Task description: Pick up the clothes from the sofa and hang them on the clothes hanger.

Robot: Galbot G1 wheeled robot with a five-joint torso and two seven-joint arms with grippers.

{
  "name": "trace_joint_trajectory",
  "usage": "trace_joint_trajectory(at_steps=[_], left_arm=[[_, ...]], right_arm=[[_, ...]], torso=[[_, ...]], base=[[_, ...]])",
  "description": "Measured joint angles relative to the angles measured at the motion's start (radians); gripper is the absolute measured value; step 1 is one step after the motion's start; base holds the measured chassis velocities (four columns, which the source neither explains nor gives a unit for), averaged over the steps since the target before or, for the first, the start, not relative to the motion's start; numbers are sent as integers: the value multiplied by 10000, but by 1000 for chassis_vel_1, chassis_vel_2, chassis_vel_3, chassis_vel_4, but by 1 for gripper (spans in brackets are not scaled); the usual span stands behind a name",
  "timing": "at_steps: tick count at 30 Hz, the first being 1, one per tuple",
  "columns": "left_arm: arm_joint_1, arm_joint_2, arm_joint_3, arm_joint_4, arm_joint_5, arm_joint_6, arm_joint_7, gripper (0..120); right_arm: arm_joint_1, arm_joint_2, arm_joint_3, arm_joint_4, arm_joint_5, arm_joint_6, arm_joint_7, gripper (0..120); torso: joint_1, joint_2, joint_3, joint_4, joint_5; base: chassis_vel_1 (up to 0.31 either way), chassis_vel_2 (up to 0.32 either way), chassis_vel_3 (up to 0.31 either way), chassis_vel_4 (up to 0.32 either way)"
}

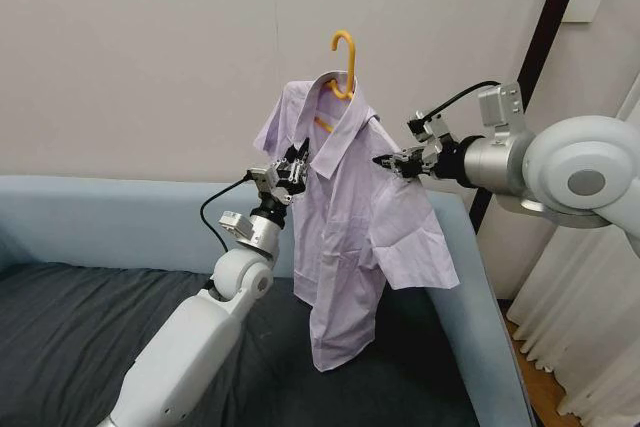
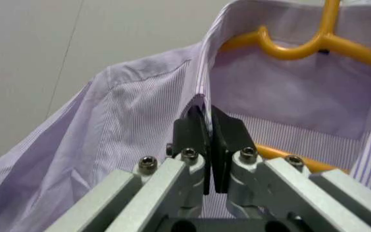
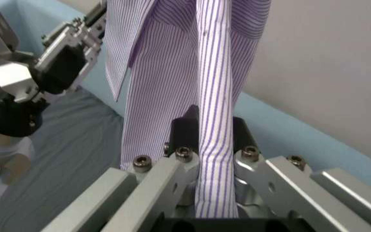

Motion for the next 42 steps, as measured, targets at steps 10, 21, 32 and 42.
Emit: trace_joint_trajectory(at_steps=[10, 21, 32, 42], left_arm=[[-249, 12, 188, -399, -84, 139, 106, 0], [492, 55, 233, -382, 502, 159, -573, 10], [1285, 479, 9, -957, 533, -4, -465, 46], [3090, 281, -831, -1492, 1812, 484, -2034, 84]], right_arm=[[-104, 8, 10, 22, -49, 2, 161, 2], [-23, -177, 174, 69, 223, 1, 194, 2], [-32, -332, 338, 180, 326, 2, 146, 2], [-330, -648, 732, 367, 421, 2, 300, 2]], torso=[[0, 0, 0, 0, 0], [0, 0, 0, 0, 0], [0, 0, 0, 1, 0], [0, 0, -1, -1, 1]], base=[[0, 0, 0, 0], [0, 0, 0, 0], [0, 0, 0, 0], [0, 0, 0, 0]])
